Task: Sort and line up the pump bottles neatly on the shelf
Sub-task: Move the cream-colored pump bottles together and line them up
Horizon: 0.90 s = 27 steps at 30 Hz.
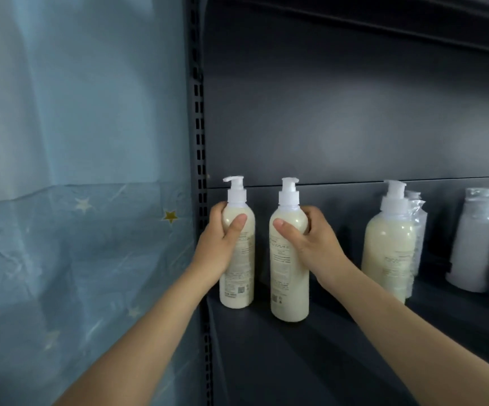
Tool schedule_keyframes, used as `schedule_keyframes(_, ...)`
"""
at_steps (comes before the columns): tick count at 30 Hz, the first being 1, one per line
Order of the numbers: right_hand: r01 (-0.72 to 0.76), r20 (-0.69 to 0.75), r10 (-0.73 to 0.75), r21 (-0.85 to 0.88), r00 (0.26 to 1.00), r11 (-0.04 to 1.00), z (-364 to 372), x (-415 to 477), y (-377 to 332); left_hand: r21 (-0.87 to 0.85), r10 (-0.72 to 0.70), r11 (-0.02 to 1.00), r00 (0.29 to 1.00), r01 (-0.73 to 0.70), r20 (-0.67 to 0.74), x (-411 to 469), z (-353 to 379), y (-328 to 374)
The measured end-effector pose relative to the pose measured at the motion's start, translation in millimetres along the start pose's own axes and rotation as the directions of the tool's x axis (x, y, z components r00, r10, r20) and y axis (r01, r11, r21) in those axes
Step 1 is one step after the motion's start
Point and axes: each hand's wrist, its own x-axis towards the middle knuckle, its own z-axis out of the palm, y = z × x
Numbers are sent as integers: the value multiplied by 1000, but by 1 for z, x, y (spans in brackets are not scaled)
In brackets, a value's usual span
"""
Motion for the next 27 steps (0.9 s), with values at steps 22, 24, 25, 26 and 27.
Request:
schedule_keyframes(22,-5,153,17,-82,988,997,2,18,57,-124,-236,966,969,226,-74,-25,13,-16)
schedule_keyframes(24,9,135,7,-113,991,994,7,19,57,18,-236,970,960,242,-151,-23,19,-17)
schedule_keyframes(25,13,134,4,-119,991,993,8,20,57,99,-237,961,951,260,-201,-22,22,-18)
schedule_keyframes(26,13,141,4,-116,990,993,7,19,56,166,-248,941,936,295,-251,-21,25,-17)
schedule_keyframes(27,2,157,14,-103,987,995,7,19,59,211,-255,923,921,323,-295,-22,27,-15)
